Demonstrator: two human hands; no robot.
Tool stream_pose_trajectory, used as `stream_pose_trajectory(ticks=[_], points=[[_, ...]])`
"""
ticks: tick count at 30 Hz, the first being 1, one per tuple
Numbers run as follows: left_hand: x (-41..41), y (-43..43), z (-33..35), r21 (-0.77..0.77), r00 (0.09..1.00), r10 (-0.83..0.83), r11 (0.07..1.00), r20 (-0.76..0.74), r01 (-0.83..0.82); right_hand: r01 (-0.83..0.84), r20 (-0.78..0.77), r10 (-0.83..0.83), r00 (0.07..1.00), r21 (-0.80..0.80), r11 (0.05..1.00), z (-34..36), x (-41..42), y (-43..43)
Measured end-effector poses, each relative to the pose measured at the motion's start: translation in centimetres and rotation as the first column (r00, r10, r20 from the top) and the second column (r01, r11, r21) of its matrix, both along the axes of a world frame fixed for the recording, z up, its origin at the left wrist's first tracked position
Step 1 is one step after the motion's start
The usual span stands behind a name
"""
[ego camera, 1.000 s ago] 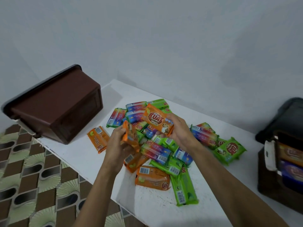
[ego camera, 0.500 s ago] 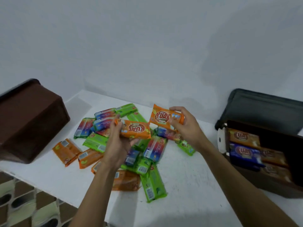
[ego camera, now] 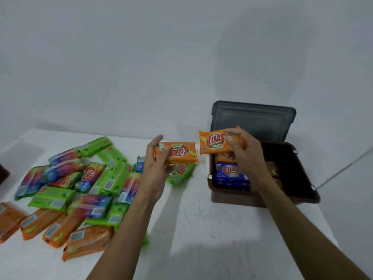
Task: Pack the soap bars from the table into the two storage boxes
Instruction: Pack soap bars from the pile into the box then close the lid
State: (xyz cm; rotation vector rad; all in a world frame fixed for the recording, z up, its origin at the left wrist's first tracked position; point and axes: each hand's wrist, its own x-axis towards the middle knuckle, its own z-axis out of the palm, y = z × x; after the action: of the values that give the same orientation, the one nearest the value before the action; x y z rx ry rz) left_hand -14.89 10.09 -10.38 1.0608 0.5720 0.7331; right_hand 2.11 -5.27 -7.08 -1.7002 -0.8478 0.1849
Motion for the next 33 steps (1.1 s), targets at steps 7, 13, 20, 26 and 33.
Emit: stream_pose_trajectory(ticks=[7, 13, 20, 26, 33], points=[[6.4, -5.1, 0.7, 0.017, 0.998, -0.062, 0.998, -0.012, 0.062, 0.144, 0.038, -0.141, 0.989, -0.132, 0.981, -0.6, 6.4, -8.1], [9.7, -8.1, 0.2, 0.058, 0.999, -0.017, 0.998, -0.048, 0.02, 0.209, 0.137, -0.169, 0.976, -0.373, 0.904, -2.6, 10.8, -11.6], [10.2, -9.3, -1.1, 0.238, 0.986, 0.053, 0.971, -0.158, -0.014, 0.097, -0.049, -0.136, 0.989, -0.472, 0.876, -5.5, 12.3, -10.6], [10.2, -9.3, -1.6, 0.353, 0.976, 0.09, 0.936, -0.2, -0.014, 0.199, 0.099, -0.175, 0.98, -0.593, 0.78, -7.1, 12.5, -10.4], [10.3, -9.2, -1.7, 0.346, 0.977, 0.082, 0.938, -0.199, -0.008, 0.269, 0.219, -0.163, 0.962, -0.656, 0.705, -6.5, 11.2, -9.9]])
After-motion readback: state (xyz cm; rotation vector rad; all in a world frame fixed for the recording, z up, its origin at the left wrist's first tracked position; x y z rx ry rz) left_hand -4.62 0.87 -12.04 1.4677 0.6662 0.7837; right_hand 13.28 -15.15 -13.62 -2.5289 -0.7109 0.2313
